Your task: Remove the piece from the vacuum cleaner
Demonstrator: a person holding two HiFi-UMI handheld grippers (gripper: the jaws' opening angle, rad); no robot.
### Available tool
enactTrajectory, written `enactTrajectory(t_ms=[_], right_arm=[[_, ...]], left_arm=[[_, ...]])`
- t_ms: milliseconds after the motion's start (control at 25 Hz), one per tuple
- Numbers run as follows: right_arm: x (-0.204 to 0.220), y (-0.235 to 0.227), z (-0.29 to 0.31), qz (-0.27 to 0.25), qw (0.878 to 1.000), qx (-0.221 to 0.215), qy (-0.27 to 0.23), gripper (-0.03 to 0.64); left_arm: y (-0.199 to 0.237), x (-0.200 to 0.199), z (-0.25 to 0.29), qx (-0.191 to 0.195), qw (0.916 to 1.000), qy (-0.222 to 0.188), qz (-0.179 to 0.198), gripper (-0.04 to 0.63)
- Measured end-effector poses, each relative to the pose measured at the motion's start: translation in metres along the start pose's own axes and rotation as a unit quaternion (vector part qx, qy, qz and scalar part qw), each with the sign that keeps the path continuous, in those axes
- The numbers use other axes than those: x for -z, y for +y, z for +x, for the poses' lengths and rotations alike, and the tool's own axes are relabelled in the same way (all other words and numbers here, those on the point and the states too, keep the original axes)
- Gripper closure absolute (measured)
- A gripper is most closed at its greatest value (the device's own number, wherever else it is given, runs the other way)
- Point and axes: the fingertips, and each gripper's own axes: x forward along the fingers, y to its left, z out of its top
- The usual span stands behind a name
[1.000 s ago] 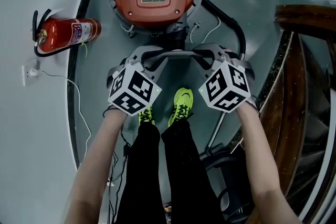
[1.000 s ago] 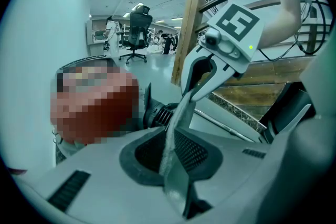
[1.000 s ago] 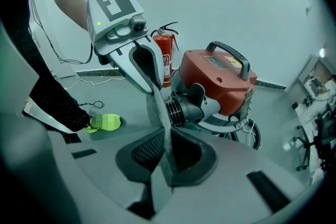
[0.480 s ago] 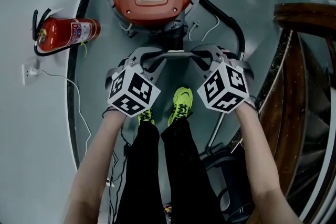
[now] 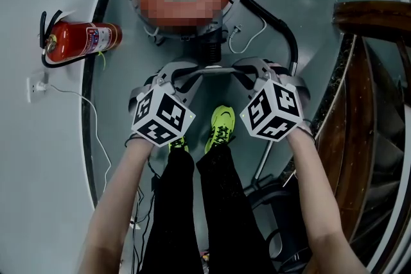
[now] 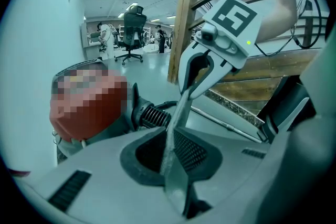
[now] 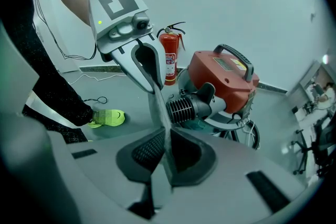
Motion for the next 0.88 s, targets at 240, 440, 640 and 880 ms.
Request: enactTrajectory(t_ms=[240,440,640,880], right_arm=[[0.0,0.008,-0.012,0.001,1.0,0.002,-0.004,0.578],[0.0,0.023,-0.021,-0.002,1.0,0.002,-0.005,0.578],[0.0,0.037,-0.026,0.006,1.0,0.004,-0.011,0.578],[-0.003,0.053,-0.029,0.001,1.0,0.004,-0.02,0.577]], left_arm=[[-0.01,-0.005,-0.009,-0.004,1.0,-0.002,0.0,0.543],[-0.022,-0.005,-0.017,-0.001,1.0,-0.002,0.004,0.543],[-0.033,-0.003,-0.024,-0.003,0.9998,0.002,0.017,0.543],[-0.045,0.003,-0.034,-0.005,0.9996,0.006,0.028,0.543]])
